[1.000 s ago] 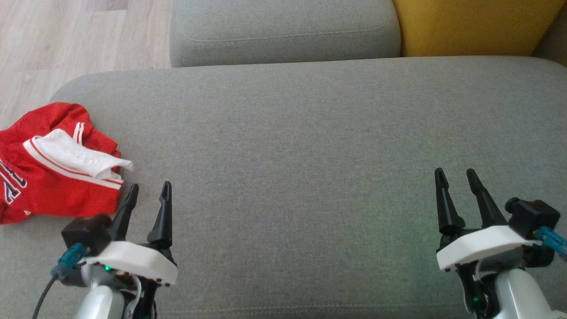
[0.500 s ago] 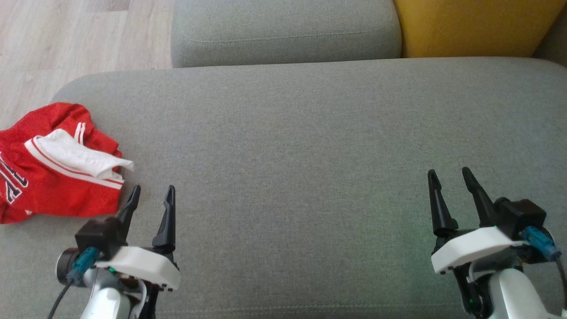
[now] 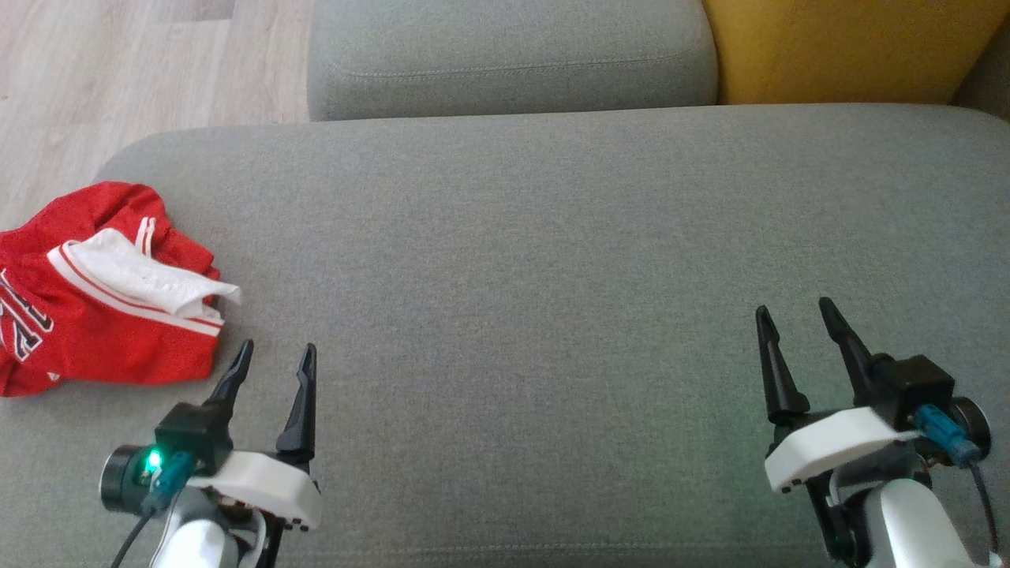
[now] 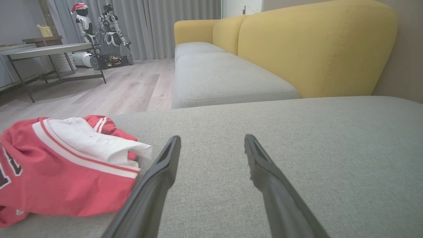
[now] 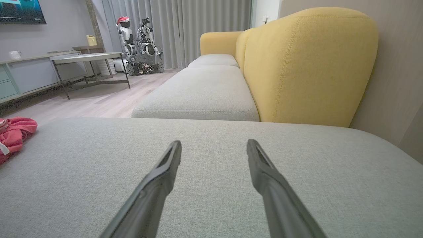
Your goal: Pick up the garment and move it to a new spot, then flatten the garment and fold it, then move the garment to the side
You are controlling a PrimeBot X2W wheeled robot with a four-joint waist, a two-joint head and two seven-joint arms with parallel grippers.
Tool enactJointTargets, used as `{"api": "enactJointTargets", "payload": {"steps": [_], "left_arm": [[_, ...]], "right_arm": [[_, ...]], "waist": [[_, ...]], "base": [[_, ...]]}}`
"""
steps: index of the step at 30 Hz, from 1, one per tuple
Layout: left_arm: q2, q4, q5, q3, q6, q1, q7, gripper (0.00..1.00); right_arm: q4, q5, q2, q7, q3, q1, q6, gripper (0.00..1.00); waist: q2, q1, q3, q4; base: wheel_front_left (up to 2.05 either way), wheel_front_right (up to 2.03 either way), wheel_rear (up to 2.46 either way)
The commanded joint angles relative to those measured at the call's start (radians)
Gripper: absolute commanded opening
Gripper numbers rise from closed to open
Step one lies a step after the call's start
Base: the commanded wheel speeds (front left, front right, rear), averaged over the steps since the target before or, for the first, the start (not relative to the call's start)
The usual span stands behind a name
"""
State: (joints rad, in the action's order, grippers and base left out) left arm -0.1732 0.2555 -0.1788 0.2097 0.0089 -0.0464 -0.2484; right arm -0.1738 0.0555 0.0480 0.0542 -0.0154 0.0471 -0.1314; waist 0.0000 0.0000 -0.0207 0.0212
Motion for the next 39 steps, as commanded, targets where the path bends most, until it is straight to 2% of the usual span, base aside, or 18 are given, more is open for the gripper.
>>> {"api": "enactJointTargets", "payload": {"steps": [1,8,26,32,39], "left_arm": [[-0.012,-0.020,0.014,-0.037,0.002,-0.052,-0.013,1.00],[-0.003,0.007,-0.011,-0.048,-0.002,-0.058,-0.013,1.00],[0.003,0.017,-0.022,-0.060,0.003,-0.065,-0.013,1.00],[0.007,0.022,-0.037,-0.067,0.002,-0.077,-0.013,1.00],[-0.005,0.022,-0.043,-0.078,0.003,-0.086,-0.013,1.00]], "right_arm": [[0.036,-0.003,0.003,0.011,-0.019,0.022,0.001,1.00],[0.019,0.062,0.002,0.009,-0.010,0.023,0.001,1.00],[0.022,0.081,0.002,-0.002,-0.007,0.021,0.001,1.00],[0.044,0.078,0.002,-0.010,-0.009,0.015,0.001,1.00],[0.072,0.073,0.002,-0.020,-0.015,-0.001,0.001,1.00]], "waist": [[0.0000,0.0000,0.000,0.001],[0.0000,0.0000,0.000,0.002],[0.0000,0.0000,0.002,0.011],[0.0000,0.0000,0.002,0.063],[0.0000,0.0000,0.004,0.183]], "base": [[0.00,0.00,0.00],[0.00,0.00,0.00],[0.00,0.00,0.00],[0.00,0.00,0.00],[0.00,0.00,0.00]]}}
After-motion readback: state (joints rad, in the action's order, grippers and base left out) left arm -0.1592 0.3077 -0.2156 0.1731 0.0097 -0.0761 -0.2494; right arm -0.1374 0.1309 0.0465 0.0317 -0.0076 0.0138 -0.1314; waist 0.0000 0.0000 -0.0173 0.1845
